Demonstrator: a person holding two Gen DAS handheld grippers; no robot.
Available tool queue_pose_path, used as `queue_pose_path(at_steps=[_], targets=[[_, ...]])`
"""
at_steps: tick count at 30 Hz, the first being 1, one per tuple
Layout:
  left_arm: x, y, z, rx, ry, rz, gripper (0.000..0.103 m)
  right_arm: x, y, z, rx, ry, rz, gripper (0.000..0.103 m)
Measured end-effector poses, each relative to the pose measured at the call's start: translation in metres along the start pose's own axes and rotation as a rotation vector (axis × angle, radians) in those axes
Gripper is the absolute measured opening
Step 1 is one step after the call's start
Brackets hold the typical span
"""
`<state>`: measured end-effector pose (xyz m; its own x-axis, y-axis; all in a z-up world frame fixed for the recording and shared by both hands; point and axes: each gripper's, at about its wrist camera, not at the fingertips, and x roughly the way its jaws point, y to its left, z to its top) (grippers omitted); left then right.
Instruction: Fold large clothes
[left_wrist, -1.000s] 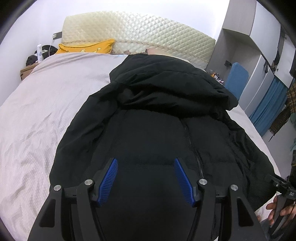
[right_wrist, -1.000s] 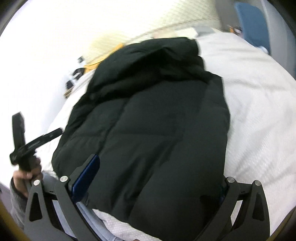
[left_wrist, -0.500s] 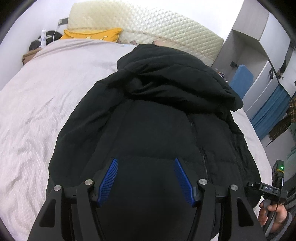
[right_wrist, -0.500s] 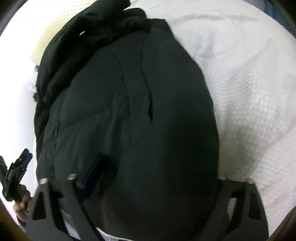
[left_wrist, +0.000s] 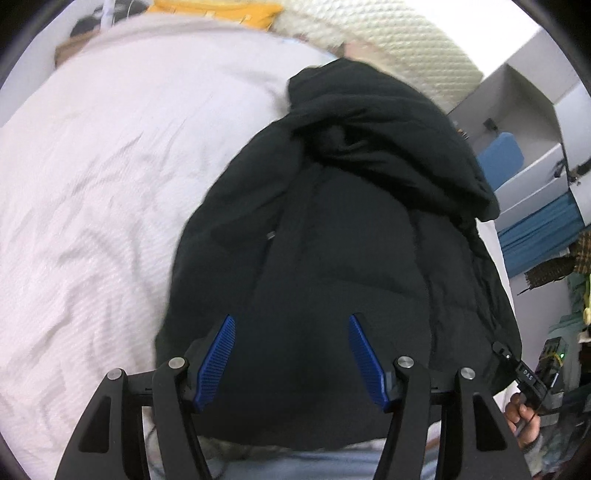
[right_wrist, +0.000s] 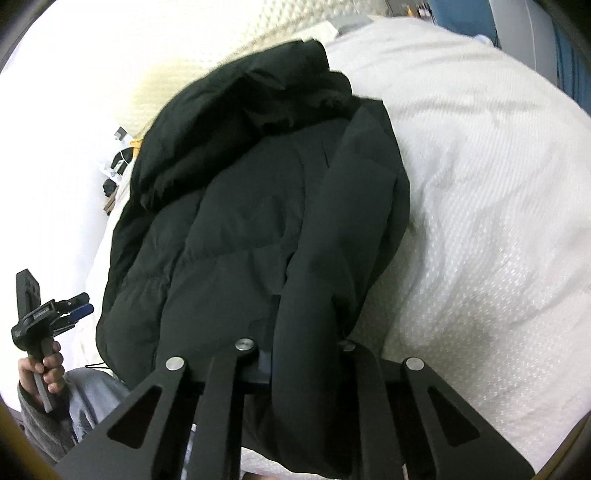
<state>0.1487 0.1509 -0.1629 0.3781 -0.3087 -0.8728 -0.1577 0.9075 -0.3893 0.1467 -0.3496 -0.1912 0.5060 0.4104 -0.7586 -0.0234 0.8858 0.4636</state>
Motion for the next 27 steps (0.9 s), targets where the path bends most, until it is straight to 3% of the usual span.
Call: queue_pose_path(at_steps=[3,8,12,17,22,25,27], targets=[[0.005,0.021,0.007,-0.049,0.056,0.010,0.076,-0.002,0.001,-0.001,0.006,-0.005,-0.002,0.013],[0.028,0.046,0.009,-0.109,0.161,-0.004,0.078,0.000,0.002,-0.001,0.016,0.001,-0.009,0.013],[0.044,0.049,0.009,-0.098,0.218,0.006,0.078,0.002,0.001,-0.002,0.036,0.008,-0.013,0.013],[0.054,0.055,0.012,-0.108,0.248,0.090,0.079,0.007,-0.004,-0.003,0.062,0.027,-0.020,0.013],[0.068,0.053,0.015,-0.101,0.288,0.186,0.090,0.013,-0.006,-0.003,0.074,0.049,-0.051,0.017],[0.080,0.046,0.017,-0.072,0.320,0.224,0.091,0.016,-0.010,-0.004,0.090,0.062,-0.048,0.018],[0.086,0.044,0.017,-0.075,0.341,0.210,0.091,0.018,-0.012,-0.004,0.098,0.074,-0.050,0.019]])
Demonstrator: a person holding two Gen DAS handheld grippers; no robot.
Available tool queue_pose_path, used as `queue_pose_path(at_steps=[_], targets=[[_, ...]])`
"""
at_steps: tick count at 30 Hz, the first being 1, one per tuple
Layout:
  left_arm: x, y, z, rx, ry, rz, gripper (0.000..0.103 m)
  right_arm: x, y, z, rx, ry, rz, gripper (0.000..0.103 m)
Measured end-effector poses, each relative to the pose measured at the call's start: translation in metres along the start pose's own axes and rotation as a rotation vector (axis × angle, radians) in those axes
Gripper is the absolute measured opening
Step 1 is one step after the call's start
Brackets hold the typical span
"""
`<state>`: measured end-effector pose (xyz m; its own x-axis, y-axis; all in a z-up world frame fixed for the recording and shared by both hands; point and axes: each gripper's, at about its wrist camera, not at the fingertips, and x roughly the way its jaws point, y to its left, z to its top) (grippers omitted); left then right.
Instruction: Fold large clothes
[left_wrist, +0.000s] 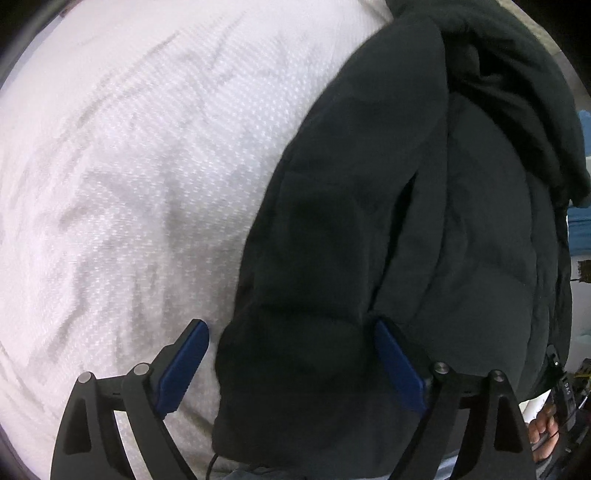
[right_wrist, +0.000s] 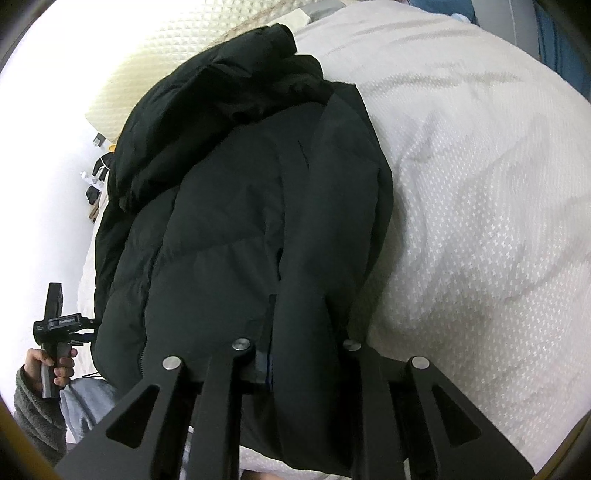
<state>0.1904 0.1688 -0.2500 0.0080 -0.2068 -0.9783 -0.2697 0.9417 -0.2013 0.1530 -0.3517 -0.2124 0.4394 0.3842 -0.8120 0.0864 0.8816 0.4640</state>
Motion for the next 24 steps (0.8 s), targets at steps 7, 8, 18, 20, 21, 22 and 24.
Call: queue_pose_path(at_steps=[7,8,18,20,21,22,24], targets=[[0.006,-0.020,0.001,0.065,0.060,-0.281,0.090,0.003,0.000,0.001,0.002,0.010,0.005,0.020],[0.004,-0.024,0.000,0.080,0.057,-0.304,0.090,0.004,-0.001,0.001,0.002,0.010,0.005,0.020],[-0.006,-0.061,-0.010,0.222,0.003,-0.391,0.035,-0.003,0.003,0.000,-0.023,-0.022,0.018,0.016],[-0.014,-0.065,-0.014,0.234,-0.025,-0.406,0.021,-0.009,0.008,0.000,-0.050,-0.046,0.020,0.014],[-0.017,-0.068,-0.017,0.230,-0.040,-0.416,0.016,-0.013,0.011,-0.001,-0.067,-0.061,0.020,0.013],[-0.023,-0.066,-0.018,0.226,-0.057,-0.430,0.015,-0.016,0.013,-0.001,-0.078,-0.074,0.021,0.012],[-0.036,-0.064,-0.023,0.226,-0.103,-0.458,0.012,-0.023,0.014,-0.001,-0.086,-0.099,0.029,0.011]])
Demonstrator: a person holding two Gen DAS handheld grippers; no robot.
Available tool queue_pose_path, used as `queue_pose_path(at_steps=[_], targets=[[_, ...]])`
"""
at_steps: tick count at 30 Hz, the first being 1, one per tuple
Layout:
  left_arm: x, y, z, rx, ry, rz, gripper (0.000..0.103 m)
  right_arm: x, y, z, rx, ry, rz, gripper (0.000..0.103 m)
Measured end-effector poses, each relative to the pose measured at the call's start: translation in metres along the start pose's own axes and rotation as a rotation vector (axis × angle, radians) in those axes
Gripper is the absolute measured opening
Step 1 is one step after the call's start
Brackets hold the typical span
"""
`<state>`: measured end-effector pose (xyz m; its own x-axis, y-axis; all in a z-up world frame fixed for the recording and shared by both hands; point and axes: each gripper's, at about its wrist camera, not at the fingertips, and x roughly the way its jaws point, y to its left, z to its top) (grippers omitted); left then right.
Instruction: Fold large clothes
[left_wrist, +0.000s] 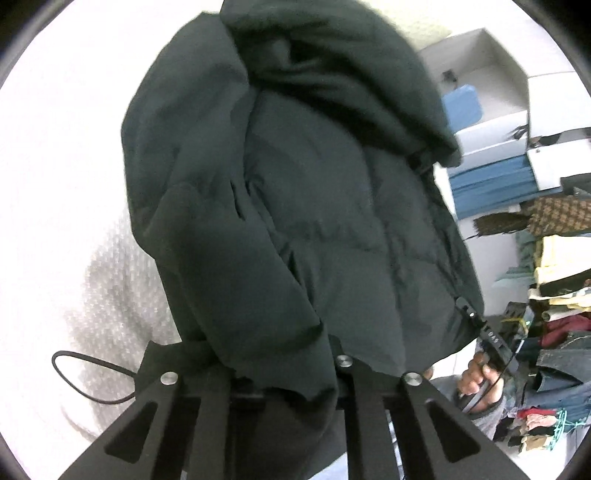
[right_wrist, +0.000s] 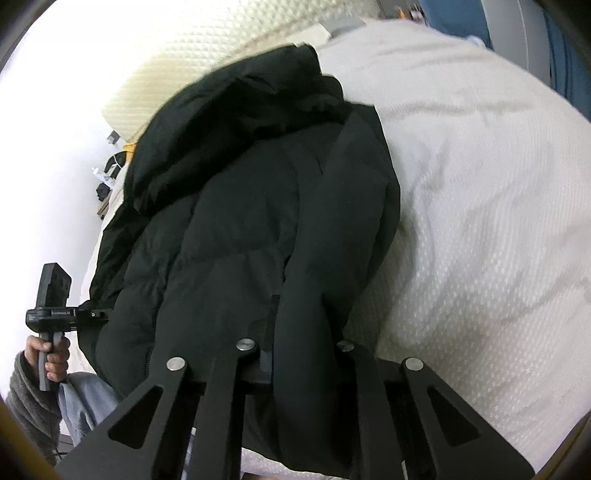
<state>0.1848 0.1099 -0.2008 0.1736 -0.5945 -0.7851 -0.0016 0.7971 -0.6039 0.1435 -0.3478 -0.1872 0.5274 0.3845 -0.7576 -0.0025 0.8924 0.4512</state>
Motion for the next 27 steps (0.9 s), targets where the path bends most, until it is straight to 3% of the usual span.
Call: queue_pose_path(at_steps=[7,12,19,27], targets=[[-0.040,-0.020,-0.005,0.011,-0.130,-0.084,0.009,-0.033,0.008,0.007,-0.039,-0.074,0.016,0.009],[-0.084,-0.013,-0.020,0.007,-0.198,-0.124,0.007,-0.055,0.012,0.007,-0.034,-0.114,0.062,0.008],[-0.150,-0.008,-0.057,0.012,-0.295,-0.171,0.004,-0.100,0.007,-0.001,-0.010,-0.172,0.154,0.007],[-0.220,-0.016,-0.111,0.060,-0.346,-0.196,0.003,-0.161,0.015,-0.017,-0.071,-0.205,0.220,0.006]])
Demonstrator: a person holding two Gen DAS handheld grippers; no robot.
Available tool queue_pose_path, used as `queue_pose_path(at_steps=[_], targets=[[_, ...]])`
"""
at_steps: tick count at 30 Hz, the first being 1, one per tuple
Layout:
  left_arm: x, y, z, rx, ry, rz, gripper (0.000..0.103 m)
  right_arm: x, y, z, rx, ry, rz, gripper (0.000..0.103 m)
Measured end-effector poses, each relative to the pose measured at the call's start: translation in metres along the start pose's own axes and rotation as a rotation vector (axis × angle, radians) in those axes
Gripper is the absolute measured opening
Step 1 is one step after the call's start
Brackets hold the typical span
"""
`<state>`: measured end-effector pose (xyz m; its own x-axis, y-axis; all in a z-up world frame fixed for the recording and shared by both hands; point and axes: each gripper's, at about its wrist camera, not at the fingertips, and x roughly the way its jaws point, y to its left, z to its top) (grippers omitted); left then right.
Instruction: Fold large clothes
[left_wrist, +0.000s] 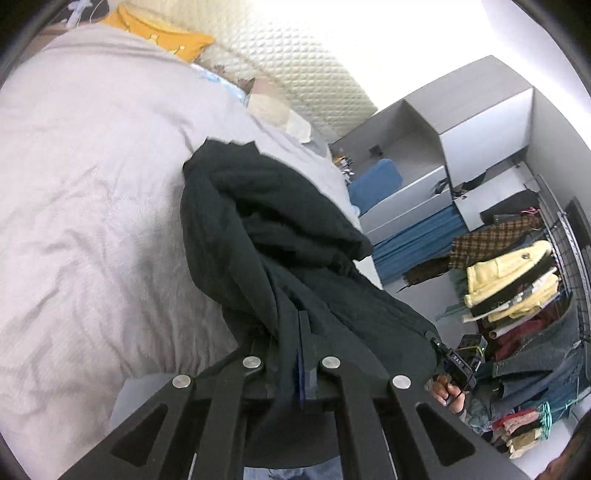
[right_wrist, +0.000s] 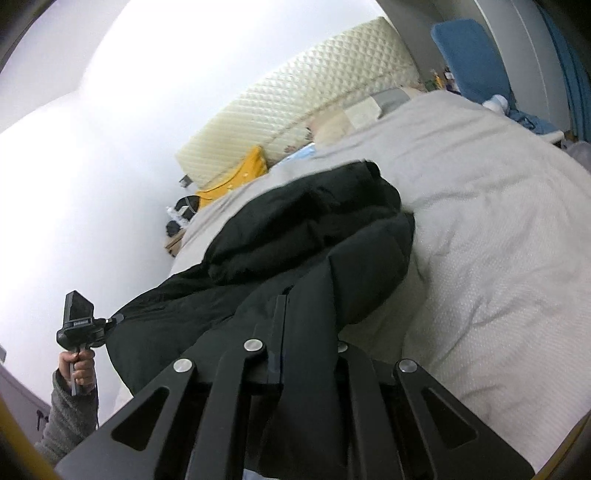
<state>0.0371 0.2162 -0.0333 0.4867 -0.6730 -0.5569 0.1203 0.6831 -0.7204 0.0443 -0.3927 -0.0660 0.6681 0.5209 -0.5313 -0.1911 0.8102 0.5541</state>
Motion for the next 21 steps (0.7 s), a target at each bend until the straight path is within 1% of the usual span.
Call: queue_pose_path(at_steps=[8,11,15,17,19,20,21], targets=[[-0.059,-0.033,-0.034,0.027,-0.037,-0.034,0.003,-0.070,0.029,-0.010,-0.060,-0.032,0.059,0.007],[-0.068,-0.041,-0.030,0.047,-0.049,-0.025,0.003,-0.082,0.036,-0.008,-0.070,-0.032,0.060,0.007],[-0.057,-0.043,-0.007,0.049,-0.045,-0.006,0.004,-0.070,0.028,0.012,-0.035,-0.018,0.063,0.007],[-0.046,-0.045,0.014,0.056,-0.053,0.007,0.004,-0.062,0.022,0.024,-0.007,-0.019,0.066,0.007],[-0.035,-0.050,0.034,0.086,-0.058,0.030,0.004,-0.046,0.010,0.045,0.041,-0.019,0.065,0.007],[-0.027,-0.053,0.047,0.106,-0.061,0.041,0.004,-0.044,0.009,0.051,0.036,-0.022,0.051,0.007],[-0.014,-0.055,0.065,0.126,-0.063,0.071,0.004,-0.030,0.008,0.065,0.004,-0.029,0.000,0.007]])
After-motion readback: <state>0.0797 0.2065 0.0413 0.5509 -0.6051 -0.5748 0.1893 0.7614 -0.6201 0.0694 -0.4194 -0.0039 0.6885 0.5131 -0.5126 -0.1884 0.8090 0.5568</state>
